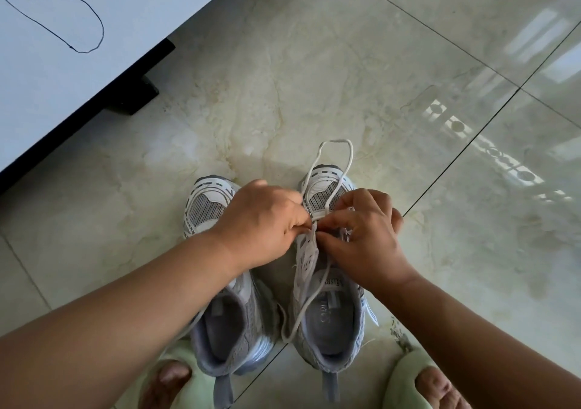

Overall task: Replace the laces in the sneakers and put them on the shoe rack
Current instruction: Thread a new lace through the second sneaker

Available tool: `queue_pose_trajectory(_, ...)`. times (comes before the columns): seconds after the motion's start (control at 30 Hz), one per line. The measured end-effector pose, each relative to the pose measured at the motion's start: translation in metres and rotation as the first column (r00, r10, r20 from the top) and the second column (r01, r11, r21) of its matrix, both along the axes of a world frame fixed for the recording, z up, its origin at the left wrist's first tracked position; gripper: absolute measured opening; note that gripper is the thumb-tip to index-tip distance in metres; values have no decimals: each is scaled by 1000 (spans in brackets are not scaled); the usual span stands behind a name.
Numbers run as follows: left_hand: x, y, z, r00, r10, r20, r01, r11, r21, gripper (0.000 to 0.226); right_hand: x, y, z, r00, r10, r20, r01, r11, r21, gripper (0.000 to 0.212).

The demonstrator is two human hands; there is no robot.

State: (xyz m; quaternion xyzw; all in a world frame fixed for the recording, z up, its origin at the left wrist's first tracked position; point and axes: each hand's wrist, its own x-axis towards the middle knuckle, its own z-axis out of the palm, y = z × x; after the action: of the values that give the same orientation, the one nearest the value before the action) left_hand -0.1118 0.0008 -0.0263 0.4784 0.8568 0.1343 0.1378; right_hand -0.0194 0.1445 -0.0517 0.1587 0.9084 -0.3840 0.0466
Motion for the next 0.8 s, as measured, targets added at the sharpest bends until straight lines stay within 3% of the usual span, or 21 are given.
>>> queue_pose_trajectory(0.13,10,0,-5,992,97,84,-101,994,45,8,0,-4,-5,999,-51,13,51,998,-47,5)
queue_pose_trajectory(0.27,25,-10,-2,917,286,278,-298,955,1,42,-1,-5,-3,1000,-27,0,27,1000,12,10)
queue_pose_trajectory(0.37,45,-8,10,896,315,312,-278,948,-156,75,-1,-4,-4,1000,-20,-15,20,999,-25,10)
queue_pose_trajectory(0.43,56,-2,11,896,368,249,-330,927,-181,62,-2,-5,-4,1000,-12,-18,11,998,-61,11)
queue_pose_trajectory(0.53,57,4,9,856,475,203,-469,880,-76,30,-3,-4,-2,1000,14,-23,-16,995,-98,9)
queue_pose_trajectory(0.63,55,3,3,850,490,193,-499,866,-1,16,-1,2,2,996,29,-88,-37,995,-93,6)
queue_pose_trajectory(0.73,54,0,2,846,497,192,-511,859,26,16,8,16,4,970,92,-226,-79,995,67,10)
queue_pose_trajectory(0.8,54,-4,1,850,497,176,-510,859,39,17,20,35,0,966,110,-236,-71,983,167,11)
